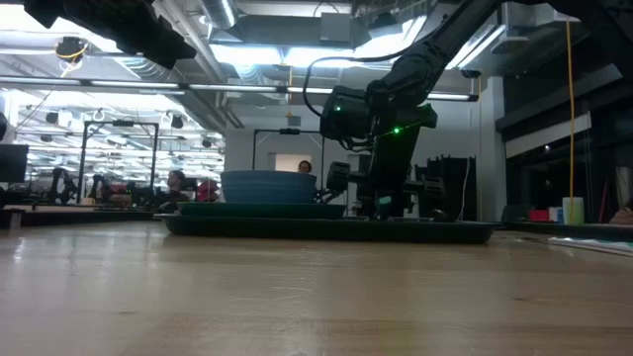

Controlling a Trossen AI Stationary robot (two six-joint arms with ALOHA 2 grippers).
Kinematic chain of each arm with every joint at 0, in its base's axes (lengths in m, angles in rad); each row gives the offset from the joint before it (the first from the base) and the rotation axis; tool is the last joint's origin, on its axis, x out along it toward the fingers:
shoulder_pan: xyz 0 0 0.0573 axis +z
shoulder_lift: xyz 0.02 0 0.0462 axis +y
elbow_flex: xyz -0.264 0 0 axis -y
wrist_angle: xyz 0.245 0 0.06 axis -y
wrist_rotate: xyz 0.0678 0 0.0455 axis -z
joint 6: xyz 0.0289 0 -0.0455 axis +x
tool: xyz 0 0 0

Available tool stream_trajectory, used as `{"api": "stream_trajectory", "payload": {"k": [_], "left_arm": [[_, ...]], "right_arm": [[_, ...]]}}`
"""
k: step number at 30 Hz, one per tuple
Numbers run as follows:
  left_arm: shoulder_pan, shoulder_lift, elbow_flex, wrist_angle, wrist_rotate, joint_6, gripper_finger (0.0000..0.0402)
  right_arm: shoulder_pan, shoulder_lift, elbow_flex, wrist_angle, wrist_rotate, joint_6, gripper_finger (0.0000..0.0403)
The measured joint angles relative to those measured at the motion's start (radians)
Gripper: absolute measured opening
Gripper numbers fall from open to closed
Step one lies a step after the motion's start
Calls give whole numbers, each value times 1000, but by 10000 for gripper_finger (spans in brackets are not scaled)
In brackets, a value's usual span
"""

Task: Set up tray
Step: Put the green spoon on the black napkin to the left of the blue fork

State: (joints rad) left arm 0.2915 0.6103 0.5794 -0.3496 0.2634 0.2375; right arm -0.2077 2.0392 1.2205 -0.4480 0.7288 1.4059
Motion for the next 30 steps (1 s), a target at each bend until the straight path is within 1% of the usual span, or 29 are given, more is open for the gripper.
{"api": "stream_trajectory", "payload": {"k": [25, 30], "left_arm": [[0, 0, 0, -10, 0, 0, 7], [0, 0, 0, -10, 0, 0, 7]], "right_arm": [[0, 0, 0, -10, -19, -1, 77], [0, 0, 0, -10, -32, -24, 76]]}}
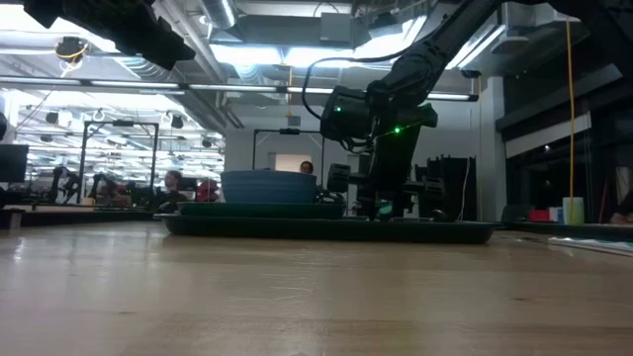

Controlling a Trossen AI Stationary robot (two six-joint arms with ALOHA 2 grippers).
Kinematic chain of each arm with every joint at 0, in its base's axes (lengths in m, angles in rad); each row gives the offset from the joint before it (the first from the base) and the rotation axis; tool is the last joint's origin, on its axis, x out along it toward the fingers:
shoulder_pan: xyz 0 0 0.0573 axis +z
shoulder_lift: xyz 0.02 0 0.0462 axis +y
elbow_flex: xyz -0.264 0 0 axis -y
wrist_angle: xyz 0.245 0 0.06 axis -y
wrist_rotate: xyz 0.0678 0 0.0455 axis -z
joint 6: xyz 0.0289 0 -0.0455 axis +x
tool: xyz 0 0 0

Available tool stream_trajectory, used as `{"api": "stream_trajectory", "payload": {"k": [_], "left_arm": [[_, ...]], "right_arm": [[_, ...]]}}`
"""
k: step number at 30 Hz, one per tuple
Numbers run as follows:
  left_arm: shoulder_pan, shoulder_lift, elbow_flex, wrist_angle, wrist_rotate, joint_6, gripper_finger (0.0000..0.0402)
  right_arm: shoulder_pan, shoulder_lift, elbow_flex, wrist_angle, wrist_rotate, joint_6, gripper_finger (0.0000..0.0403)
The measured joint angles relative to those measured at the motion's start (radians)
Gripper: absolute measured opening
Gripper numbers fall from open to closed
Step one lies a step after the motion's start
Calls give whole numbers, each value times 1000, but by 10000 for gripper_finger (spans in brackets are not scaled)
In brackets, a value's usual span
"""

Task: Set up tray
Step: Put the green spoon on the black napkin to the left of the blue fork

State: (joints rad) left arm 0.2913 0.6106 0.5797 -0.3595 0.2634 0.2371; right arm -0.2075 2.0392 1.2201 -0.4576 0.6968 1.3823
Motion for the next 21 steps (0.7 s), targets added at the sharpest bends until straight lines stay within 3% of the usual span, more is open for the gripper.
{"api": "stream_trajectory", "payload": {"k": [21], "left_arm": [[0, 0, 0, 0, 0, -15, 6]], "right_arm": [[0, 0, 0, 3, -11, 3, 66]]}}
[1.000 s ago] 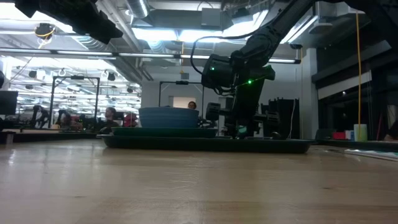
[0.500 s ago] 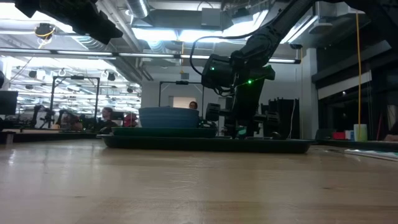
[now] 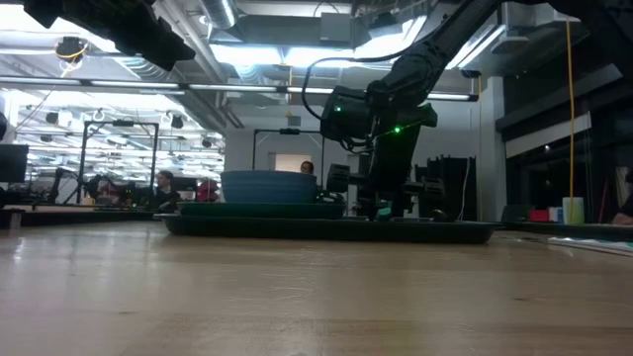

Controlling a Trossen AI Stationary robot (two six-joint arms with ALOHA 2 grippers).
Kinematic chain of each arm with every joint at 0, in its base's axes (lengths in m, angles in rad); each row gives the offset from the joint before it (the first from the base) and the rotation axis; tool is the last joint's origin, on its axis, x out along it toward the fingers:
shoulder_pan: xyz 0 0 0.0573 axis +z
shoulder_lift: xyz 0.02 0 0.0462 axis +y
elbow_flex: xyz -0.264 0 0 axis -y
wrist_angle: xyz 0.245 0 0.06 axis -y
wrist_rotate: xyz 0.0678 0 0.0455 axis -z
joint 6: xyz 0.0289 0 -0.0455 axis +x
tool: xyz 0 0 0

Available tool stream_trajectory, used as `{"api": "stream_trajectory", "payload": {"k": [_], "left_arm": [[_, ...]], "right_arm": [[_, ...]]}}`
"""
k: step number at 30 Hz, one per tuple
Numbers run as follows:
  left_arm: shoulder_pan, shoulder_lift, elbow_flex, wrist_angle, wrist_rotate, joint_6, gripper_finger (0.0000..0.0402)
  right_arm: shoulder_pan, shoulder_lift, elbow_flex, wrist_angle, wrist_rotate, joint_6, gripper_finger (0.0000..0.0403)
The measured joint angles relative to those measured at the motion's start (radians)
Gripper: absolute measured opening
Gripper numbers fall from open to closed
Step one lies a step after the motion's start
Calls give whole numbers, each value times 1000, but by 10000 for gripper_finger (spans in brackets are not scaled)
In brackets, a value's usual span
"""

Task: Set up tray
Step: Put the green spoon on the black napkin to the left of the blue fork, then put the green knife on the black napkin to the right of the blue fork

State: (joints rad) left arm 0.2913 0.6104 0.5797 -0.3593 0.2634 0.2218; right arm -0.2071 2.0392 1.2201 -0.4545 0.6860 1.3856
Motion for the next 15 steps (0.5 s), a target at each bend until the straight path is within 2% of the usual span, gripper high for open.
{"api": "stream_trajectory", "payload": {"k": [5, 11, 15], "left_arm": [[0, 0, 0, 0, 0, 0, 3], [0, 0, 0, 0, 0, 0, 8], [0, 0, 0, 0, 0, 0, 6]], "right_arm": [[0, 0, 0, 0, 0, -1, 67], [0, 0, 0, 0, 0, -7, 132], [0, 0, 0, 0, 0, -8, 161]]}}
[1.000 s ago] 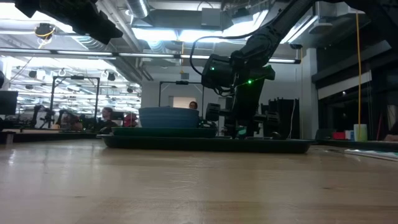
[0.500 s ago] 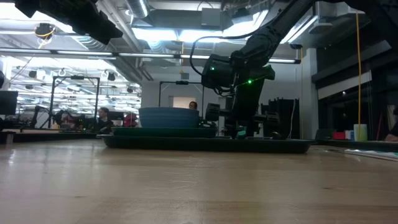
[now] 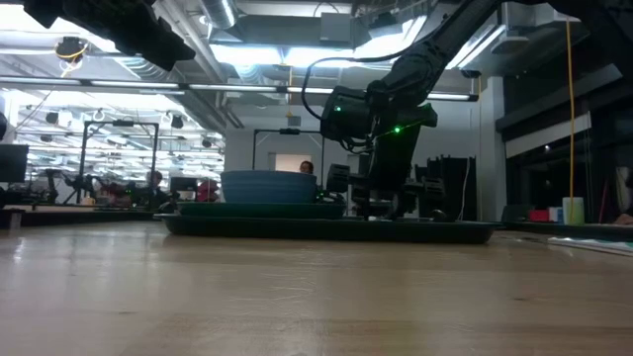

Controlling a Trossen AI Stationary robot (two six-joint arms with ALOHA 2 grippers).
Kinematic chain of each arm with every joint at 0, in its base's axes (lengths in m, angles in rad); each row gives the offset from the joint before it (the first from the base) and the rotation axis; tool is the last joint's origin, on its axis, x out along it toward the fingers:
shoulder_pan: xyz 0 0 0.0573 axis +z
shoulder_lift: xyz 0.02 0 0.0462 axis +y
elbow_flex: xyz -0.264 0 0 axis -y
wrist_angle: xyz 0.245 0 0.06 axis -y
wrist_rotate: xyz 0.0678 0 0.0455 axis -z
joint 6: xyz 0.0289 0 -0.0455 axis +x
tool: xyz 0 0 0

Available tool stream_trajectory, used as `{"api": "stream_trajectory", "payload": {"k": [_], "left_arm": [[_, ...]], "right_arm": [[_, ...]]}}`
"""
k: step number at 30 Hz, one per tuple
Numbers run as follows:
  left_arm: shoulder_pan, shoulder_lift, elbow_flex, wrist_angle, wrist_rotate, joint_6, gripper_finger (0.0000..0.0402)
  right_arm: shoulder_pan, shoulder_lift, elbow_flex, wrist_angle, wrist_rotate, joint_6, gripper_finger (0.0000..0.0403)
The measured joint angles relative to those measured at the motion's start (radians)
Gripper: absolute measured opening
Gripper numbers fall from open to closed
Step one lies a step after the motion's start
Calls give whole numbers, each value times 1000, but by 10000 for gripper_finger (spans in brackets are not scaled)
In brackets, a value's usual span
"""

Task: Set up tray
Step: Put the green knife on the black napkin to the right of the blue fork

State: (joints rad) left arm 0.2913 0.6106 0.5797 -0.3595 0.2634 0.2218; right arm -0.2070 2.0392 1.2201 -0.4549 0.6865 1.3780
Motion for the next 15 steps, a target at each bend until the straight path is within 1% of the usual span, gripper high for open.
{"api": "stream_trajectory", "payload": {"k": [4, 15], "left_arm": [[0, 0, 0, -3, 0, 0, 4], [0, 0, 0, -4, 0, 0, 6]], "right_arm": [[0, 0, 0, 0, 0, -2, 170], [0, -33, 13, -33, 1, -31, 172]]}}
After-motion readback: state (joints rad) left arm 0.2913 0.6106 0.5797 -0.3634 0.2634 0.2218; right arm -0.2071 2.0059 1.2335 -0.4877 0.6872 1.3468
